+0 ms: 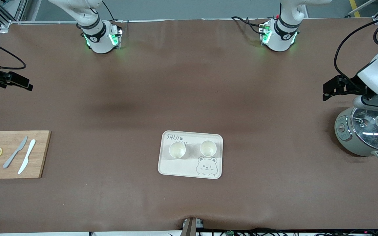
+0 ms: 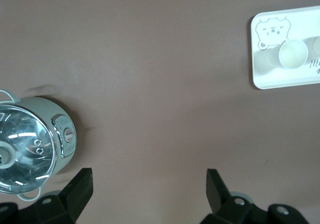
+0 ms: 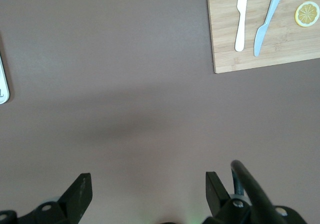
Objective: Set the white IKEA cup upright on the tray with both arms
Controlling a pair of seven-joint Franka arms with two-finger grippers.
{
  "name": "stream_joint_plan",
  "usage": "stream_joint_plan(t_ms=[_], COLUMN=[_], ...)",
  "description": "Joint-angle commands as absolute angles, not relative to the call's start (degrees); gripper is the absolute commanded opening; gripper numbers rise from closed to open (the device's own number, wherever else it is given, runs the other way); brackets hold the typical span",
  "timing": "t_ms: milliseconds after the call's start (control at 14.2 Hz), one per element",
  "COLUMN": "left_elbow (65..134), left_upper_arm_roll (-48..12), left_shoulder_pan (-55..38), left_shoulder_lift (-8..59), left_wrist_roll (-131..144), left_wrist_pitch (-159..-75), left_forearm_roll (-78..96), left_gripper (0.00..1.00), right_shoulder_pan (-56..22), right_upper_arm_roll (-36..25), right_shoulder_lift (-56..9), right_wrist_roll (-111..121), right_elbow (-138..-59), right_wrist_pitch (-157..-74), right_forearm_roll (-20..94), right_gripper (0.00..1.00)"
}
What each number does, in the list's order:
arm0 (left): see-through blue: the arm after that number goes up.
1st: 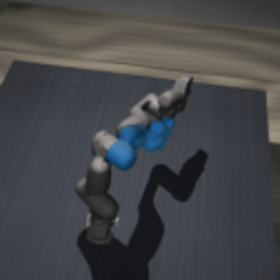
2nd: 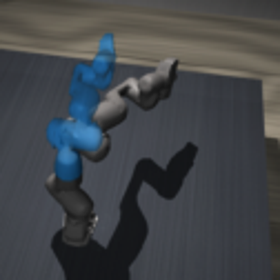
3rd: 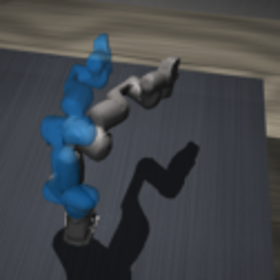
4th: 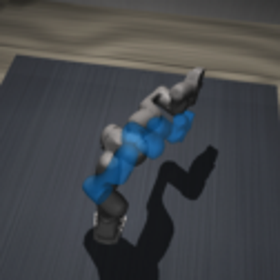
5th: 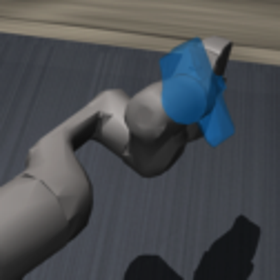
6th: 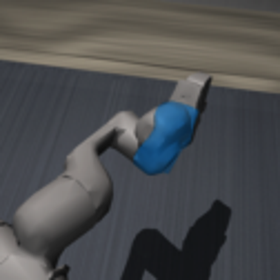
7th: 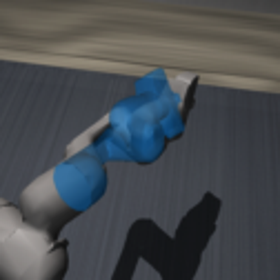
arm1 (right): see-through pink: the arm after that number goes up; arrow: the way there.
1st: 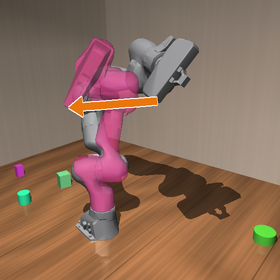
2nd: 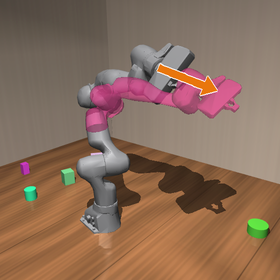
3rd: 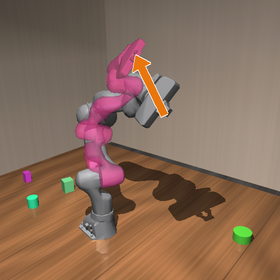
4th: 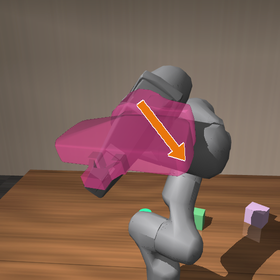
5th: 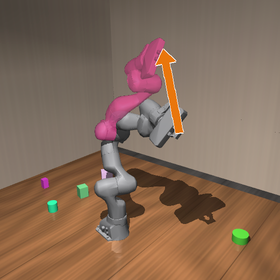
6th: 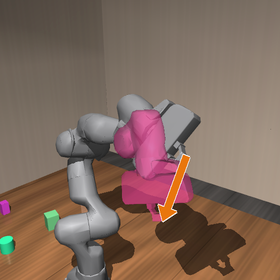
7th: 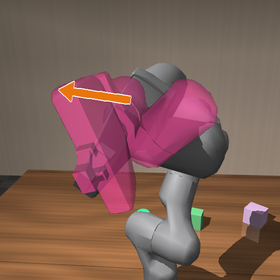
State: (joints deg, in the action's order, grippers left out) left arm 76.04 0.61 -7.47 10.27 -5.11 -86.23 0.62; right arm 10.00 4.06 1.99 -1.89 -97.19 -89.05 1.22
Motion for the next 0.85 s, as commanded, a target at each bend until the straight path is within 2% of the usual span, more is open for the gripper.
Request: stream_joint_plan(t_ms=[0, 775], left_elbow=[76.38, 75.94], left_upper_arm_roll=[1.32, 2.55], left_shoulder_pan=[-7.65, -7.65], left_shoulder_lift=[10.02, 10.55], left_wrist_roll=[-6.42, -6.50], left_wrist_pitch=[-85.52, -87.01], left_forearm_roll=[-0.09, -0.26], left_gripper=[1.00, 1.00], right_shoulder_pan=[9.67, 9.32], right_upper_arm_roll=[3.96, 4.04], right_shoulder_lift=[3.34, 5.01], right_wrist_roll=[-2.90, -2.72], right_elbow=[-98.53, -98.17], right_wrist_pitch=[-89.65, -88.68], right_forearm_roll=[1.76, 1.76], right_gripper=[1.00, 1.00])
